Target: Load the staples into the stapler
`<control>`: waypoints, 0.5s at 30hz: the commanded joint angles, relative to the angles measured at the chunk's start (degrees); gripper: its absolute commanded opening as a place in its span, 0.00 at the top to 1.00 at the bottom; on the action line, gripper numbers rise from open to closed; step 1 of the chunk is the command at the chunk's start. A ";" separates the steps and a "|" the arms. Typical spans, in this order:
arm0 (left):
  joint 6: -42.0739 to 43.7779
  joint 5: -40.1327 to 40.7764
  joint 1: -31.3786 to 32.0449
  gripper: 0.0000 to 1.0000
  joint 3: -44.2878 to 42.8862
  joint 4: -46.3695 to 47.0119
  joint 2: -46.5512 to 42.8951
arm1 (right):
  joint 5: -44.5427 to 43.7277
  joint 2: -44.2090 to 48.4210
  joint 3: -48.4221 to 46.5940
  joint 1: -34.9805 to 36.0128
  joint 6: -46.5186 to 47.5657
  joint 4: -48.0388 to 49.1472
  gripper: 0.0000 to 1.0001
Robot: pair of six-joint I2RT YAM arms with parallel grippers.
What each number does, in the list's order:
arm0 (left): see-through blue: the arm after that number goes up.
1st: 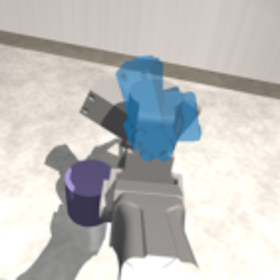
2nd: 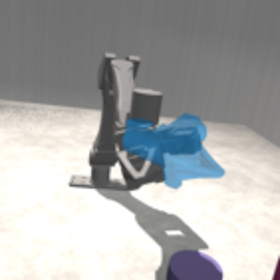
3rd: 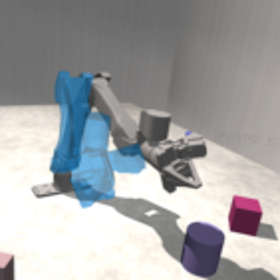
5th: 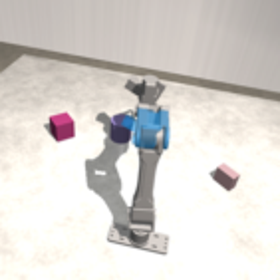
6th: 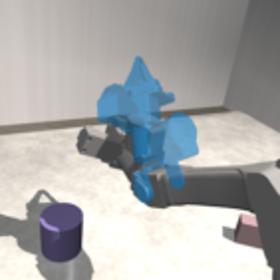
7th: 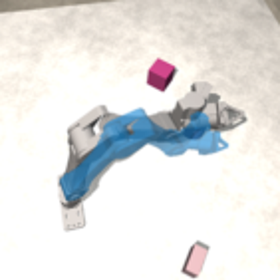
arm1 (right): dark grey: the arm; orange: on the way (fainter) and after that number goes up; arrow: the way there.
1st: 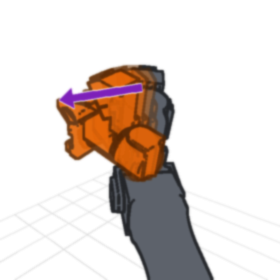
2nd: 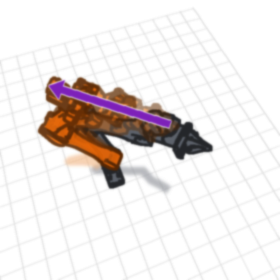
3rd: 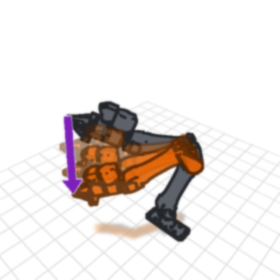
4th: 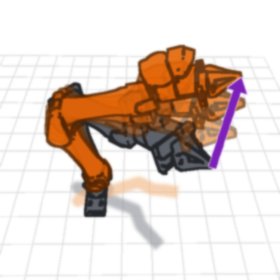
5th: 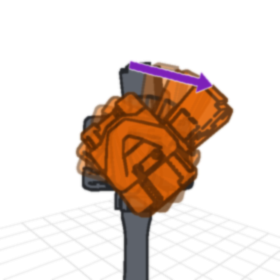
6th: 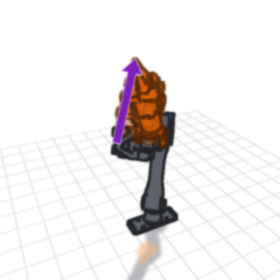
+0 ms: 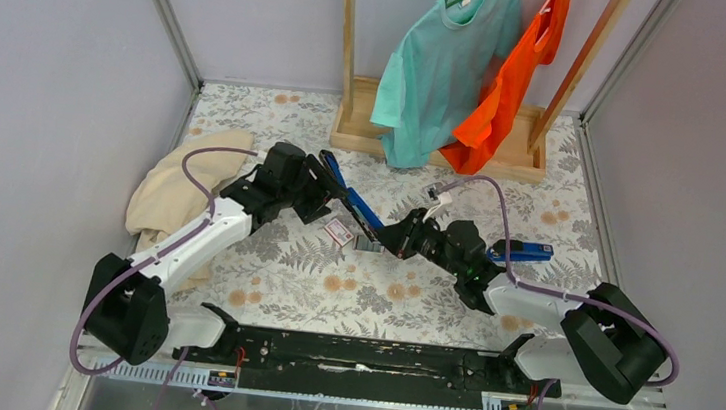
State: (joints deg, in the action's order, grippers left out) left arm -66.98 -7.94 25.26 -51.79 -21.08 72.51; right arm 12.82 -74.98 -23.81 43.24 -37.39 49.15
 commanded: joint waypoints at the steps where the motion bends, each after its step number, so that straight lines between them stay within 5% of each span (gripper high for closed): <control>1: -1.28 0.63 1.02 0.35 -1.50 4.72 0.88 | -2.36 0.43 -0.39 0.77 -0.59 12.12 1.00; 15: -3.38 0.12 2.39 0.48 -0.48 9.19 3.82 | -2.36 -3.76 1.54 1.17 -5.76 21.02 1.00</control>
State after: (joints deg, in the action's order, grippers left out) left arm -69.01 -7.90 27.05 -51.79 -16.40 75.79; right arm 11.42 -78.72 -21.63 43.79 -40.69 56.14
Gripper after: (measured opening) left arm 0.533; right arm 0.147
